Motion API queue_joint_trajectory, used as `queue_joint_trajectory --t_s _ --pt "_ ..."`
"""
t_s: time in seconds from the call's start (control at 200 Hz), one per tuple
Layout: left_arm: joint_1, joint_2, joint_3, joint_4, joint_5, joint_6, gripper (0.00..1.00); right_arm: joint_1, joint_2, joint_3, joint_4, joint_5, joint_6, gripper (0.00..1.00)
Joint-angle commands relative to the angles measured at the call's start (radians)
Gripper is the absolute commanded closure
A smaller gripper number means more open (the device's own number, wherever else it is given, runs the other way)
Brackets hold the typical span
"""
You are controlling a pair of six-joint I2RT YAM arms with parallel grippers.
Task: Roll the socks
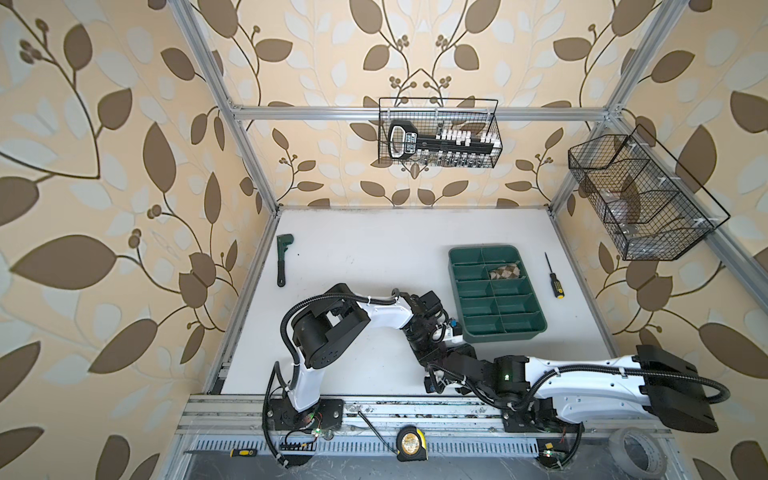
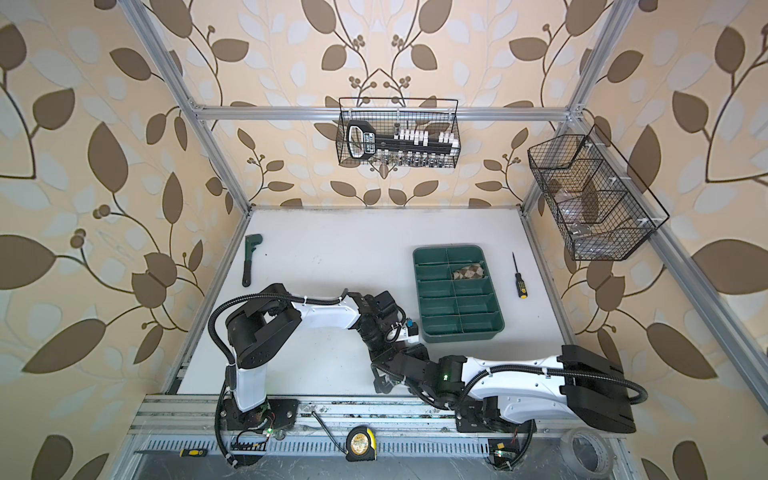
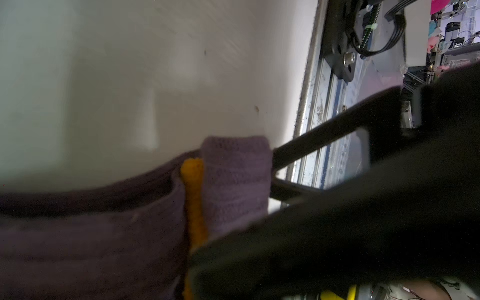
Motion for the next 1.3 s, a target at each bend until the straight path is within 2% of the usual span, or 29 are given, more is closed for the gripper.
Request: queue_joint_trajectory --t_s 0.0,0.115,0.19,0.255,0.315,0.385,0.585,0.685,0.82,0.99,1.055,1.12,1.21,1.295 --pt "-0.015 0.078 -0.034 -0.076 -0.103 0.017 1.00 0.008 0.058 -0.016 0.131 -0.030 0.020 0.37" --pt "-0.015 0.080 -0.029 -0.084 -0.103 0.024 1.00 -0.002 0.133 -0.010 0.160 -0.041 0.041 0.48" --pt "-0.015 0.074 -0.028 -0.084 -0.112 0.021 1.00 -0.006 0.162 -0.002 0.143 -0.057 0.066 0.67" --pt "-0.015 0.059 -0.023 -0.091 -0.130 0.020 1.00 -0.004 0.165 0.009 0.103 -0.075 0.082 0.88" --pt "-0.015 0.035 -0.018 -0.097 -0.159 0.021 0.98 -0.003 0.157 0.017 0.060 -0.109 0.098 1.00" --pt "-0.015 -0.008 -0.013 -0.099 -0.195 0.018 0.94 -0.006 0.145 0.028 0.009 -0.158 0.112 1.00" --pt "-0.013 -0.144 0.010 -0.182 -0.334 0.032 0.89 -0.023 0.159 0.057 -0.115 -0.291 0.138 1.00" --pt "-0.002 -0.249 -0.009 -0.188 -0.431 0.037 0.83 -0.041 0.184 0.090 -0.172 -0.345 0.141 1.00" --pt "0.056 -0.420 -0.054 -0.141 -0.481 0.045 0.83 -0.075 0.206 0.134 -0.228 -0.400 0.134 1.00" --pt "0.107 -0.634 -0.115 -0.100 -0.579 0.098 0.64 -0.123 0.215 0.181 -0.266 -0.433 0.126 1.00" --pt "0.117 -0.680 -0.136 -0.106 -0.603 0.131 0.62 -0.137 0.226 0.199 -0.274 -0.431 0.123 1.00" --pt "0.128 -0.713 -0.145 -0.121 -0.644 0.148 0.63 -0.150 0.238 0.216 -0.288 -0.438 0.118 1.00" --pt "0.147 -0.759 -0.130 -0.152 -0.696 0.149 0.71 -0.156 0.260 0.248 -0.314 -0.461 0.102 1.00" --pt "0.150 -0.839 -0.109 -0.186 -0.726 0.158 0.71 -0.166 0.292 0.286 -0.356 -0.524 0.083 1.00"
